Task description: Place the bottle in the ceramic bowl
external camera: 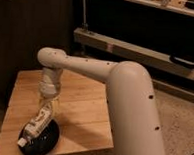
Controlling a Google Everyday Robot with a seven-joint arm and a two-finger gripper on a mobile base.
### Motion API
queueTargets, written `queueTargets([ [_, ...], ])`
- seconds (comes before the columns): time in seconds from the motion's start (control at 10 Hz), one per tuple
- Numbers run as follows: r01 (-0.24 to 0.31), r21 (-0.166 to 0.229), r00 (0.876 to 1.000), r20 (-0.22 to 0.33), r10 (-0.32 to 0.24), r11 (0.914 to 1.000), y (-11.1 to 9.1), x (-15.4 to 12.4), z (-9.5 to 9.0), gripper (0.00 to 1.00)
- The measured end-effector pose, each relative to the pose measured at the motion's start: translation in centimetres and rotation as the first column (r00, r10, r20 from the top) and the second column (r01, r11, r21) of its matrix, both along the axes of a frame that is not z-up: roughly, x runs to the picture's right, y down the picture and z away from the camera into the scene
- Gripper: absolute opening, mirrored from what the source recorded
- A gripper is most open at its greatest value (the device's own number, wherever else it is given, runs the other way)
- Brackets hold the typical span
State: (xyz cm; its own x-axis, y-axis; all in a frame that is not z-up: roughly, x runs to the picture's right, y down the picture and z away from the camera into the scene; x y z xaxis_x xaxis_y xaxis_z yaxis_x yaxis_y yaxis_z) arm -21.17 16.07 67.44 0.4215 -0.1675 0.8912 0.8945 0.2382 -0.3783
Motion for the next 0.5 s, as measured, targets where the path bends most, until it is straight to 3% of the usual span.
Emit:
queueTargets([
  [0.3, -0.05, 0.056, 0.999, 0.004, 0.05, 0.9972, 2.6, 1.2, -2.3, 0.0],
  [0.5, -0.083, 0.1, 0.997, 0.013, 0.082, 0.9915, 3.8, 0.5, -3.7, 0.0],
])
